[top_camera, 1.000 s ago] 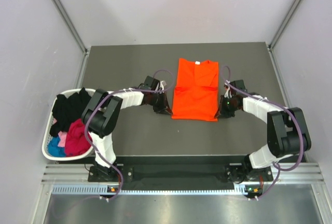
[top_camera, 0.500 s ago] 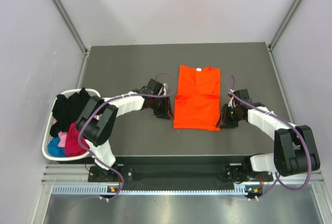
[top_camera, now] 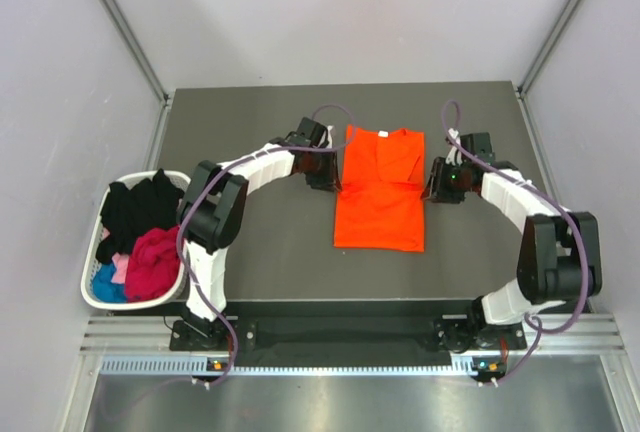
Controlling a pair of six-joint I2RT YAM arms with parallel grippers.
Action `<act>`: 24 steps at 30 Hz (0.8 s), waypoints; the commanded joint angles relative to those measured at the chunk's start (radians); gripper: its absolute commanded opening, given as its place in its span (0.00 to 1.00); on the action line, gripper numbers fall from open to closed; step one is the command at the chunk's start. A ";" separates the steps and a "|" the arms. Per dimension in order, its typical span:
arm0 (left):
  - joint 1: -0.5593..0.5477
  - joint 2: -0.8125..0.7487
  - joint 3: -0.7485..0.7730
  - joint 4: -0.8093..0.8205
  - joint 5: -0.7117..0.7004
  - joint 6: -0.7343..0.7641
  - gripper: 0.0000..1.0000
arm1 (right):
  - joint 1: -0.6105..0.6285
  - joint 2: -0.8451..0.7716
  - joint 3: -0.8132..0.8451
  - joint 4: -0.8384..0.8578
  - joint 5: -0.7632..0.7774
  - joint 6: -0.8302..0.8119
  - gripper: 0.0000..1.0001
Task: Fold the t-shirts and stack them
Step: Fold the tshirt
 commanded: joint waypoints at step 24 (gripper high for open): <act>0.007 0.141 0.222 -0.050 0.004 0.182 0.24 | -0.127 0.193 0.122 0.162 -0.332 -0.222 0.40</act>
